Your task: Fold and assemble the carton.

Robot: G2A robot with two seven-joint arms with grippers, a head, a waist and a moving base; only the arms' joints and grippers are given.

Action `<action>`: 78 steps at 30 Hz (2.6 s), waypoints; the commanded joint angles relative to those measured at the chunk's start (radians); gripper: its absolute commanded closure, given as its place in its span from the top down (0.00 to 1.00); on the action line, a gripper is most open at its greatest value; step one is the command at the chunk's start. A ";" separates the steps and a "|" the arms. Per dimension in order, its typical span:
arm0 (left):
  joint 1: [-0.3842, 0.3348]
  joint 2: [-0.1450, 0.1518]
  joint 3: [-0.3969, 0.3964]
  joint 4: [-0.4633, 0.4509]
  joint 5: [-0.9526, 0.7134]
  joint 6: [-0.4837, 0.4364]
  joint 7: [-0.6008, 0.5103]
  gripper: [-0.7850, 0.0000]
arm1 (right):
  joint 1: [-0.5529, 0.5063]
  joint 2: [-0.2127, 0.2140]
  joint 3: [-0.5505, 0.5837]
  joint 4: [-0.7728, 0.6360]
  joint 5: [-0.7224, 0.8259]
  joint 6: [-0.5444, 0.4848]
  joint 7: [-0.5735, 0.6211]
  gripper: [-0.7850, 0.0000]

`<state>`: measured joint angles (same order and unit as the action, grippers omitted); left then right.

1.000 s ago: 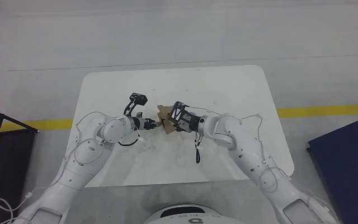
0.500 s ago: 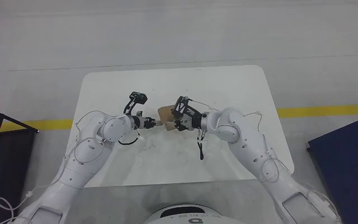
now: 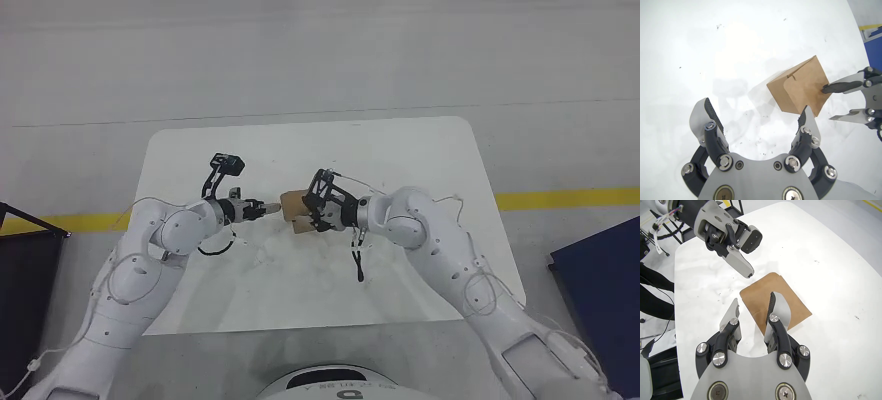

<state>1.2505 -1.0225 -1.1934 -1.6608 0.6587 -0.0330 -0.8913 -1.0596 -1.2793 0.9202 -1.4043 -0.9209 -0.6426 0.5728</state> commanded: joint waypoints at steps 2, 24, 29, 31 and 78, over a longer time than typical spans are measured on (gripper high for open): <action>0.017 0.003 -0.016 -0.027 0.009 0.017 -0.004 1.00 | 0.004 0.000 -0.004 0.007 0.002 0.004 -0.001 0.44; -0.080 -0.035 0.139 0.108 0.030 0.011 0.007 1.00 | -0.063 0.025 0.103 -0.004 0.110 0.027 -0.143 0.46; -0.087 -0.038 0.143 0.114 0.031 0.007 0.008 1.00 | -0.087 0.028 0.144 0.065 0.243 0.059 -0.160 0.44; -0.088 -0.038 0.143 0.114 0.033 0.006 0.008 1.00 | -0.077 0.026 0.140 0.092 0.276 0.054 -0.143 0.43; -0.084 -0.047 0.130 0.084 0.035 0.004 -0.009 1.00 | 0.057 -0.005 0.004 0.178 0.202 0.224 0.016 0.42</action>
<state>1.1714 -1.0682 -1.0687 -1.5837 0.6938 -0.0276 -0.8992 -1.0013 -1.2843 0.9234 -1.2250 -0.7196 -0.4183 0.5907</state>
